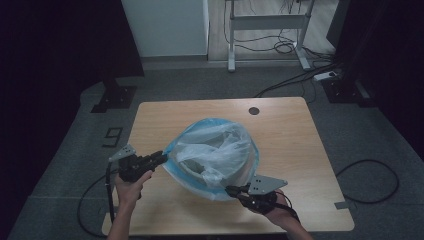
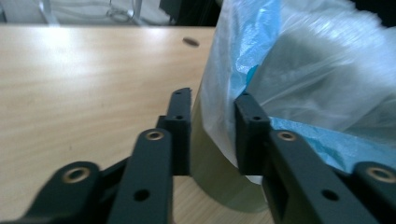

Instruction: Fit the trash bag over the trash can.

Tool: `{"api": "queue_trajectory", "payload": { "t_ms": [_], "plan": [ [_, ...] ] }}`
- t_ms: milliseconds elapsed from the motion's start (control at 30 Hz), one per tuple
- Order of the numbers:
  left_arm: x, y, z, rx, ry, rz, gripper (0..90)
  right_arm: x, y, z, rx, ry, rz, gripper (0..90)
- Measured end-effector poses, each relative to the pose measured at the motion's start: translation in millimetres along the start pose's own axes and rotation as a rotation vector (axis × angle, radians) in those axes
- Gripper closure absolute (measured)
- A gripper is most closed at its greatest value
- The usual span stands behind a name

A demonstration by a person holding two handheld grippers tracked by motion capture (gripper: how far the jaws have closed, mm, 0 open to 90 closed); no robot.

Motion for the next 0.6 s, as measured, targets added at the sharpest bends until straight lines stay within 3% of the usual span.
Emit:
{"api": "queue_trajectory", "payload": {
  "t_ms": [133, 167, 333, 500, 600],
  "plan": [
    [-9.8, 6.2, -1.0, 0.001, -0.037, -0.021, 57.1, 0.1, 2.4, -0.5, 0.005, -0.001, -0.004, 82.3],
    [-14.8, 8.9, -2.7, 0.002, -0.056, -0.039, 47.1, 0.7, 2.9, -1.8, 0.011, -0.004, -0.005, 82.2],
    [-27.3, 11.7, -8.8, 0.015, -0.111, -0.063, 26.4, 0.0, 3.8, -3.9, 0.017, -0.016, -0.017, 81.8],
    [-42.2, 0.2, -4.7, -0.002, -0.130, -0.038, 27.9, -1.4, 3.3, -2.7, 0.017, -0.014, -0.017, 80.8],
    [-53.1, -11.6, 1.7, 0.005, -0.133, -0.020, 34.4, -2.0, 4.1, -2.2, 0.015, -0.013, -0.020, 79.7]
  ]
}}
Point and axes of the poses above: each handheld gripper's, and its own axes: y roughly backward along the jaws, x roughly out of its underside, z roughly to its left, the point moved 5 cm from there along -y, roughly forward along the jaws, and after that the axes turned 13 degrees about -y, right-handed, at the moved point
